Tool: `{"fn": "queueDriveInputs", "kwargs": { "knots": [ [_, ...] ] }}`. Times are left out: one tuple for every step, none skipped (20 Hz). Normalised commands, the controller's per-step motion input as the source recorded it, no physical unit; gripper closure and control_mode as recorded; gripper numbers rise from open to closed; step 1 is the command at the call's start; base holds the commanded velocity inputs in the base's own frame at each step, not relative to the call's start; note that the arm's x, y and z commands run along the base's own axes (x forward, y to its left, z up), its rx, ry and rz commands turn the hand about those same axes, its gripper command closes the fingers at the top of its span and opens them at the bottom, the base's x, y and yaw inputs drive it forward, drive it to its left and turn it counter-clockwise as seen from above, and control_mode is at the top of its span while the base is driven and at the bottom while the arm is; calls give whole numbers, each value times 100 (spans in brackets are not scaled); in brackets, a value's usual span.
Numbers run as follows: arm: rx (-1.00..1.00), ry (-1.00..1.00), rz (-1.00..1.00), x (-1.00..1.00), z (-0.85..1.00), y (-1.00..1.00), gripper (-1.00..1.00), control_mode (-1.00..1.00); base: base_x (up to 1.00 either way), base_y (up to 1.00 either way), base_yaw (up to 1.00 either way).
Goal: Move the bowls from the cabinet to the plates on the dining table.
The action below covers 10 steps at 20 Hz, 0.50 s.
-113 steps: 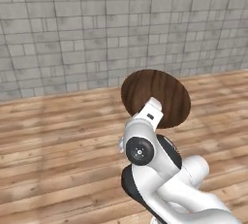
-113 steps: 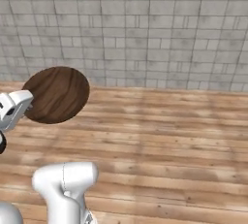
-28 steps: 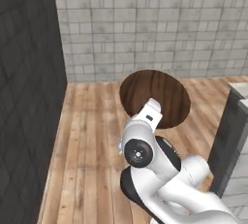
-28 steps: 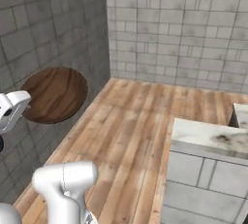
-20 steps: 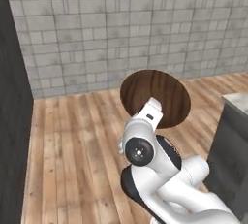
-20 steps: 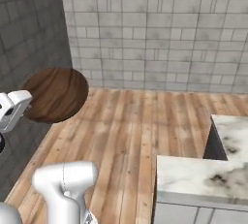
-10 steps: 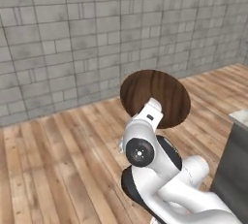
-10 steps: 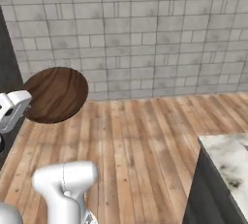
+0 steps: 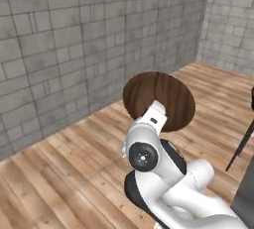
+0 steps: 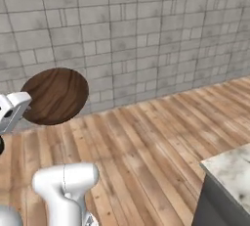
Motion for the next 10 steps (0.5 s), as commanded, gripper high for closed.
{"fn": "queueDriveInputs", "kwargs": {
  "knots": [
    [0,0,0,0,0,0,100,100,100,42,-50],
    [0,0,0,0,0,0,100,100,100,43,-50],
    [0,0,0,0,0,0,100,100,100,43,-50],
    [0,0,0,0,0,0,100,100,100,44,-51],
    [0,0,0,0,0,0,100,100,100,46,-51],
    [0,0,0,0,0,0,100,100,100,46,-51],
    [0,0,0,0,0,0,100,100,100,46,-52],
    [0,0,0,0,0,0,100,100,100,46,-52],
    [0,0,0,0,0,0,100,100,100,46,-52],
    [0,0,0,0,0,0,100,100,99,46,-52]
  ]
}}
